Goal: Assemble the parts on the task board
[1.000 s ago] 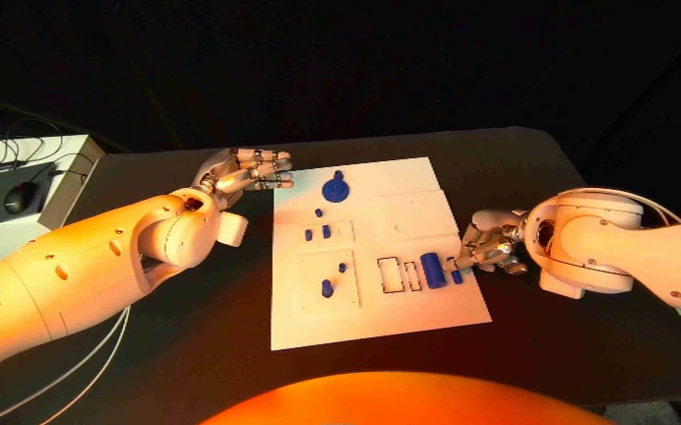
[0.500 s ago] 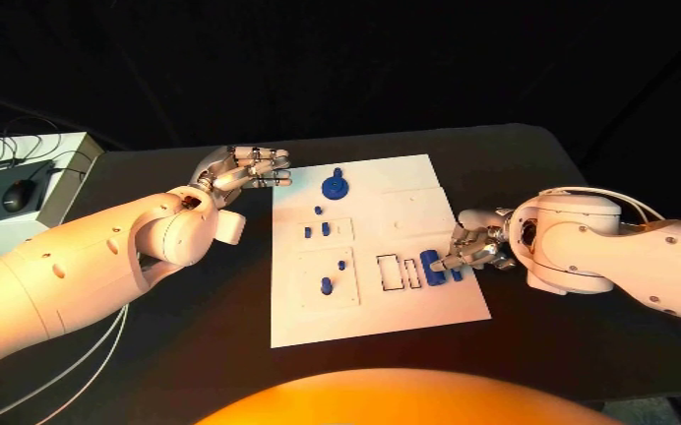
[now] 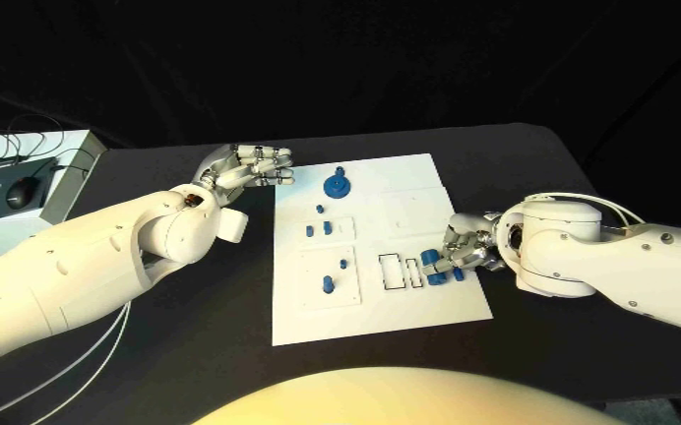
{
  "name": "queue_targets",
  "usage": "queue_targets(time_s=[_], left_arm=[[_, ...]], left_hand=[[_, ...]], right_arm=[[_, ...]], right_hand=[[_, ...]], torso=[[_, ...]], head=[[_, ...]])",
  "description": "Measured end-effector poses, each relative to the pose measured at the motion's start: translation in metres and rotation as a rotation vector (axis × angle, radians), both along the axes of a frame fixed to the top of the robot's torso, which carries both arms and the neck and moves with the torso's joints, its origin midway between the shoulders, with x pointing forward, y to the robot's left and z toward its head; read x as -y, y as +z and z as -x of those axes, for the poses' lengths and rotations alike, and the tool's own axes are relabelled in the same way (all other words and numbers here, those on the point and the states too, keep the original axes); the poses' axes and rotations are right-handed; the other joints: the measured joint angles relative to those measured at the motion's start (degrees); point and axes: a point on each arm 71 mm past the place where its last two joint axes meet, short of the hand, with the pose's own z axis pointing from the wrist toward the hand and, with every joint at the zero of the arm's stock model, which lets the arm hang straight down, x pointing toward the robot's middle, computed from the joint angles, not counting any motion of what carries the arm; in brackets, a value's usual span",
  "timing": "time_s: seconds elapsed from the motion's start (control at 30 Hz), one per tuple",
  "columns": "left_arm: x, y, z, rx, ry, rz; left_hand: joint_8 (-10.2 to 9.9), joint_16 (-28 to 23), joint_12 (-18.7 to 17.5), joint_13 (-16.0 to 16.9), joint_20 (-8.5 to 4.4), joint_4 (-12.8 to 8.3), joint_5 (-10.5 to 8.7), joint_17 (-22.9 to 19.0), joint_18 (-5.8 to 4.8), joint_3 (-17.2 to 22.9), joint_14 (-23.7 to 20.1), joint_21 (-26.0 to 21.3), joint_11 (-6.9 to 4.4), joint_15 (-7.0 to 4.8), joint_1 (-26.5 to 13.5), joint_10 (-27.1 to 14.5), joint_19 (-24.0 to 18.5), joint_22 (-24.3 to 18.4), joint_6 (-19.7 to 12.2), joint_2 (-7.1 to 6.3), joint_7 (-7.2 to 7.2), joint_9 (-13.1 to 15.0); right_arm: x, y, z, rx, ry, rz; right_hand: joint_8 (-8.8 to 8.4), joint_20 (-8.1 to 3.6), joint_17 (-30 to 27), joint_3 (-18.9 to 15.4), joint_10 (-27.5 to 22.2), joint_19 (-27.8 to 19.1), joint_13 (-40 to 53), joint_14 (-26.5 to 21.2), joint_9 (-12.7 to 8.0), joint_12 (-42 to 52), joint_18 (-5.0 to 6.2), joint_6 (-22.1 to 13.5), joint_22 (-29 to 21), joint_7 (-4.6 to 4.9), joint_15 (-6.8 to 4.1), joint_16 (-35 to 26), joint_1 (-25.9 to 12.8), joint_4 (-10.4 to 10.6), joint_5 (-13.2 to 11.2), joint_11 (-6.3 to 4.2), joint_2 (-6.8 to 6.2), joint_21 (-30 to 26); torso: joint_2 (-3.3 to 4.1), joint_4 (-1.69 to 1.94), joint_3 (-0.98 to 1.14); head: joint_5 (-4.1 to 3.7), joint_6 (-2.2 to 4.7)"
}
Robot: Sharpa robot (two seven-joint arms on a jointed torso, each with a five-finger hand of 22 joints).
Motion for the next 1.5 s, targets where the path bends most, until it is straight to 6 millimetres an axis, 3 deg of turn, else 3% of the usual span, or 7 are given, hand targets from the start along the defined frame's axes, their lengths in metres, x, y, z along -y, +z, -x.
queue_targets(time_s=[0.63,0.83,1.1,1.3,1.37,1.5], left_arm=[[-0.002,0.000,0.001,-0.002,0.002,-0.002],[-0.003,0.000,0.001,-0.003,0.002,-0.003],[-0.003,0.000,0.001,-0.005,0.002,-0.003],[-0.003,0.000,0.001,-0.007,0.003,-0.004],[-0.003,0.000,0.001,-0.007,0.003,-0.005],[-0.003,0.000,0.001,-0.008,0.003,-0.005]], left_hand=[[0.0,0.0,0.0,0.0,0.00,0.4,0.00,0.1,0.00,-0.4,0.0,0.0,0.00,0.00,-0.2,0.0,0.0,-0.3,0.0,0.23,0.00,0.0],[0.0,0.0,0.0,0.0,0.00,0.6,0.00,0.0,0.00,-0.6,0.0,0.0,0.00,0.00,-0.2,0.0,0.0,-0.4,0.0,0.23,0.00,0.0],[0.0,0.0,0.0,0.0,0.00,0.6,0.00,0.0,0.00,-0.6,0.0,0.0,-0.21,0.00,-0.2,-0.2,0.0,-0.4,0.0,0.22,0.00,0.0],[0.0,0.0,0.0,0.0,0.00,0.6,0.00,0.1,0.00,-0.6,0.0,0.0,-0.21,0.00,-0.2,-0.2,0.0,-0.4,0.0,0.22,0.00,0.0],[0.0,0.0,0.0,0.0,0.00,0.6,0.00,0.1,0.00,-0.6,0.0,0.0,-0.21,0.00,-0.2,-0.2,0.0,-0.6,0.0,0.23,0.00,0.0],[0.0,0.0,0.0,0.0,0.00,0.6,0.00,0.1,0.00,-0.6,0.0,0.0,-0.21,0.00,-0.2,-0.2,0.0,-0.6,0.0,0.22,0.00,0.0]], right_arm=[[-0.010,-0.013,-0.006,0.021,0.026,0.024],[-0.012,-0.013,-0.007,0.028,0.030,0.025],[-0.012,-0.013,-0.005,0.040,0.028,0.014],[-0.009,-0.011,-0.001,0.039,-0.003,-0.019],[-0.007,-0.009,0.000,0.034,-0.020,-0.036],[-0.005,0.001,-0.003,0.034,-0.055,-0.078]], right_hand=[[0.39,0.01,0.2,0.1,0.1,0.0,0.1,0.2,0.7,0.4,0.01,0.7,0.0,-0.04,-0.21,0.0,0.1,-0.6,0.8,0.14,0.39,0.7],[0.16,0.01,0.2,0.3,0.1,0.0,-0.1,0.2,0.8,0.4,0.00,0.9,0.0,-0.04,-0.21,0.0,0.3,-1.1,4.3,0.15,0.54,0.7],[-0.20,0.01,0.4,0.5,-0.1,0.0,-0.1,0.2,0.7,0.4,0.00,0.6,0.0,-0.25,-0.21,0.0,0.3,-2.1,12.7,0.14,0.62,1.1],[-0.22,0.01,0.4,2.9,-0.4,0.0,-0.2,0.2,0.6,0.4,0.01,0.0,0.0,-0.43,-0.20,0.0,0.4,-3.2,12.9,0.20,0.60,1.7],[-0.21,0.01,0.3,5.0,-0.4,0.0,-0.3,0.2,0.4,0.4,0.01,-0.3,0.0,-0.41,-0.20,0.0,0.7,-2.7,12.5,0.20,0.23,1.7],[0.28,0.01,0.3,5.5,-0.4,0.0,-0.3,0.2,0.7,0.4,0.00,-0.1,0.0,-0.46,-0.20,0.0,0.7,-2.1,12.5,0.20,0.24,2.0]], torso=[[-0.02,0.02,-0.03],[-0.04,0.02,-0.04],[-0.04,-0.02,-0.04],[-0.03,-0.03,0.00],[-0.04,-0.03,0.00],[-0.05,-0.04,-0.02]], head=[[0.48,-0.41],[0.57,-0.47],[0.74,-0.42],[0.92,-0.41],[0.94,-0.43],[0.96,-0.46]])
